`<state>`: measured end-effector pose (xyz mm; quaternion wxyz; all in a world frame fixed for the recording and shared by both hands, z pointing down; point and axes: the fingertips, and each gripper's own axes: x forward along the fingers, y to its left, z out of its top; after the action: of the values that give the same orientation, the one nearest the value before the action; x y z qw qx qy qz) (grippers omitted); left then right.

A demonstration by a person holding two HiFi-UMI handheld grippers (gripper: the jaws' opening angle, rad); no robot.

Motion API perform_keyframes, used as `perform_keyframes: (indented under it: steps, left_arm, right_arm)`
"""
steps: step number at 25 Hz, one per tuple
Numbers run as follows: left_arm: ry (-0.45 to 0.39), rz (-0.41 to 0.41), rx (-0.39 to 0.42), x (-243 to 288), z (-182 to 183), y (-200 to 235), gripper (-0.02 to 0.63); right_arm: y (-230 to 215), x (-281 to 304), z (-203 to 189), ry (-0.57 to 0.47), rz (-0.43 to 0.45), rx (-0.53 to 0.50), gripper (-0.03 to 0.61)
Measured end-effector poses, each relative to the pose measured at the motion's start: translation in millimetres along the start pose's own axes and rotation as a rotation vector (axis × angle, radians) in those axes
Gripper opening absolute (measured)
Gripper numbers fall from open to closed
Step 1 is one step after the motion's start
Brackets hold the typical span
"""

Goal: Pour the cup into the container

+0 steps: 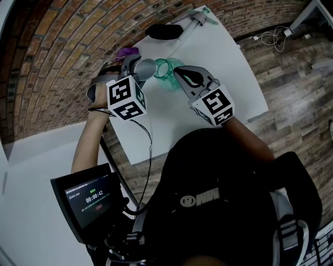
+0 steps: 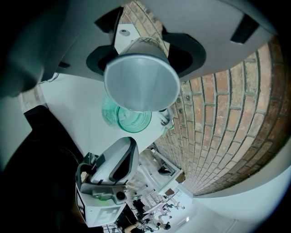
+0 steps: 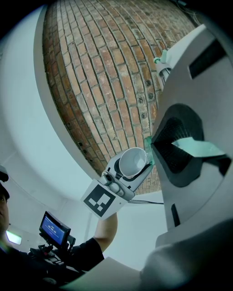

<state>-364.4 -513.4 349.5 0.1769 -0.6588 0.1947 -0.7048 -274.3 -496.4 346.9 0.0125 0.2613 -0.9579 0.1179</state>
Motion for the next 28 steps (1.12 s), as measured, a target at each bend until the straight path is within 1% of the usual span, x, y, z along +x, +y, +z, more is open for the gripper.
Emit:
perform_keyframes:
  steps: [6, 28]
  left_arm:
    - [0.004, 0.004, 0.003, -0.1, 0.4, 0.6, 0.287]
    - [0.017, 0.011, 0.016, -0.3, -0.2, -0.1, 0.287]
  right_arm:
    - [-0.8, 0.0, 2.9, -0.015, -0.002, -0.001, -0.005]
    - [0.3, -0.8, 3.2, -0.019, -0.007, -0.003, -0.005]
